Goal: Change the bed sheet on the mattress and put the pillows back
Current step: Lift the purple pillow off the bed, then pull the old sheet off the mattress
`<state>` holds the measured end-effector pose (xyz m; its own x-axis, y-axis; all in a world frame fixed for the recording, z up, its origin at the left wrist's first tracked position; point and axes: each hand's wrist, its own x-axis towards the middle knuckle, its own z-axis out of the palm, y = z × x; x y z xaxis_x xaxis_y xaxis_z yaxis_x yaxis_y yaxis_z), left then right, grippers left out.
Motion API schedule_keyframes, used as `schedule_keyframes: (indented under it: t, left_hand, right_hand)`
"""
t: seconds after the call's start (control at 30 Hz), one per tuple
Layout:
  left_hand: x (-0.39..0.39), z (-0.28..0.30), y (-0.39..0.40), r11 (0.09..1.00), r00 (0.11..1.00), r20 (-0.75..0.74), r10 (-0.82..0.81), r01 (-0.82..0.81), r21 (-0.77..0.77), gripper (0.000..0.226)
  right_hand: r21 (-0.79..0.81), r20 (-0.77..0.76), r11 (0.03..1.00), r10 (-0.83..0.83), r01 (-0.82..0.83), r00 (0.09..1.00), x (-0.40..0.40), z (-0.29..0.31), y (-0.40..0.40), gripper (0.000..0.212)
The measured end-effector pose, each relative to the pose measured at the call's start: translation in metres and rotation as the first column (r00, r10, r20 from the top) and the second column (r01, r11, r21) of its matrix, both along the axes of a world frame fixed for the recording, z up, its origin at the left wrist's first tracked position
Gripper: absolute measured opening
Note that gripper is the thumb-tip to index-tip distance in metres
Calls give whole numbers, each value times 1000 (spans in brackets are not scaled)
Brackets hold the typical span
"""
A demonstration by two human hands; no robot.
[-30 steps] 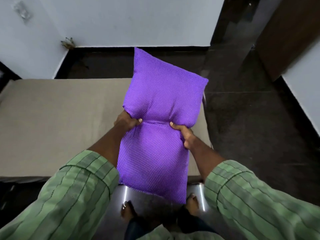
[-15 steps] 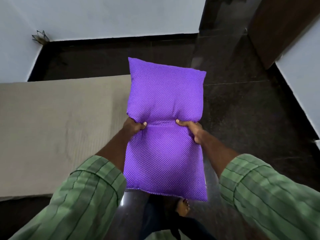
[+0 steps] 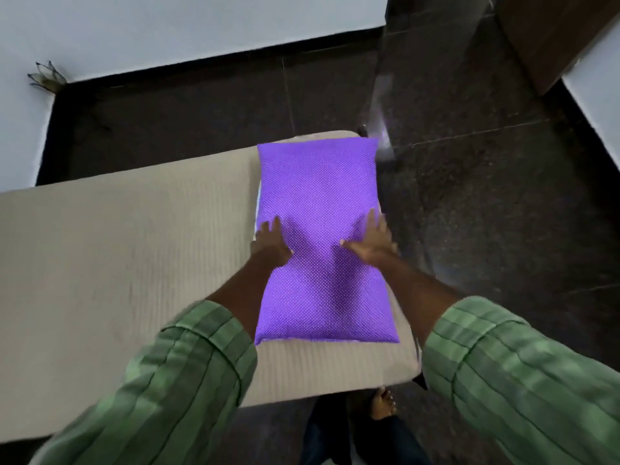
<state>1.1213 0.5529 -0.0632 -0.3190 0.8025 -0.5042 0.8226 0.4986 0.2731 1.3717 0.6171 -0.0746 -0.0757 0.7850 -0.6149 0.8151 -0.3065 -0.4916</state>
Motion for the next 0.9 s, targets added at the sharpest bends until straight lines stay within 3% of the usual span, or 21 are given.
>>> schedule_keyframes:
  t: [0.07, 0.13, 0.27, 0.43, 0.63, 0.73, 0.9]
  left_hand:
    - [11, -14, -5, 984, 982, 65, -179, 180, -5, 101]
    - [21, -20, -12, 971, 971, 78, -227, 231, -54, 99]
    - [45, -6, -21, 971, 970, 51, -239, 239, -9, 90]
    - [75, 27, -41, 985, 984, 52, -171, 170, 21, 73]
    - [116, 51, -107, 985, 988, 94, -123, 110, 131, 59]
    - [121, 42, -152, 935, 989, 112, -99, 53, 351, 56]
    - [97, 38, -229, 925, 981, 152, -117, 52, 377, 46]
  right_hand:
    - [-65, 14, 970, 234, -233, 972, -7, -11, -21, 123]
    - [-115, 72, 969, 228, -219, 971, -8, -19, -37, 121]
    - [37, 97, 987, 150, -154, 984, -1, -15, -50, 103]
    - [103, 86, 961, 249, -258, 965, 6, 20, -64, 82]
    - [124, 85, 929, 340, -349, 936, 16, 67, -113, 77]
    - [150, 99, 908, 380, -391, 920, 21, 87, -143, 76]
    - [173, 67, 867, 462, -467, 884, 2, 106, -205, 72]
